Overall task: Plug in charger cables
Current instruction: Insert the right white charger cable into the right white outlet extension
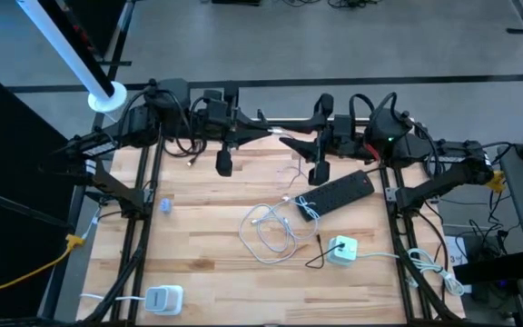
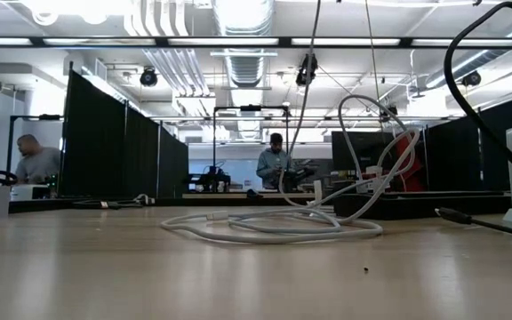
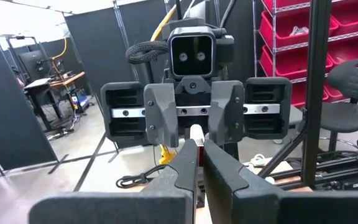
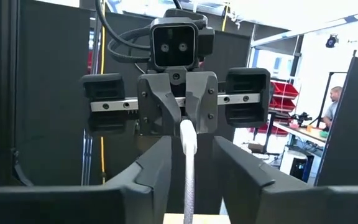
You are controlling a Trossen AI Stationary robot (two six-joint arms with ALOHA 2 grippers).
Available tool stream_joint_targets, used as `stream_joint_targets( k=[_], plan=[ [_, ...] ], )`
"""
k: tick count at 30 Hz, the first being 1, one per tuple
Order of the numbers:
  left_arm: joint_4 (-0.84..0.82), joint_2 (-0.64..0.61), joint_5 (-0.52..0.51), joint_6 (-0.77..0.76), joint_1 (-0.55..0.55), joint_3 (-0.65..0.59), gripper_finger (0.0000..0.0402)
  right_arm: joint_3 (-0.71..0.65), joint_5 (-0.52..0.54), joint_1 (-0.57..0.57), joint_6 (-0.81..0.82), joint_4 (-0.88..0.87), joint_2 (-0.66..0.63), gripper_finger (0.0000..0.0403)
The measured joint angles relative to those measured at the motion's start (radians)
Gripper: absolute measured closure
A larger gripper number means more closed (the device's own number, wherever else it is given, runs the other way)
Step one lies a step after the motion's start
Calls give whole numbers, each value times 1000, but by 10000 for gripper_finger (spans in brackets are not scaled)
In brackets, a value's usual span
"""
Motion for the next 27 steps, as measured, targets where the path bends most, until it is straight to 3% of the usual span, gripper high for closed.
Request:
stream_joint_targets(
  k=[6, 14, 23, 27],
  plan=[
    [-1, 1, 1, 0, 0, 0, 399, 0, -1, 0, 0, -9, -1, 395],
    [-63, 1, 2, 16, 0, 0, 399, 0, -24, 0, 17, -23, -2, 400],
    [-169, -10, -8, 20, 0, 0, 314, 1, -21, 0, 43, -92, -16, 402],
    [-246, -28, -89, 21, 0, 0, 279, 1, -16, 0, 96, -202, -35, 402]
  ],
)
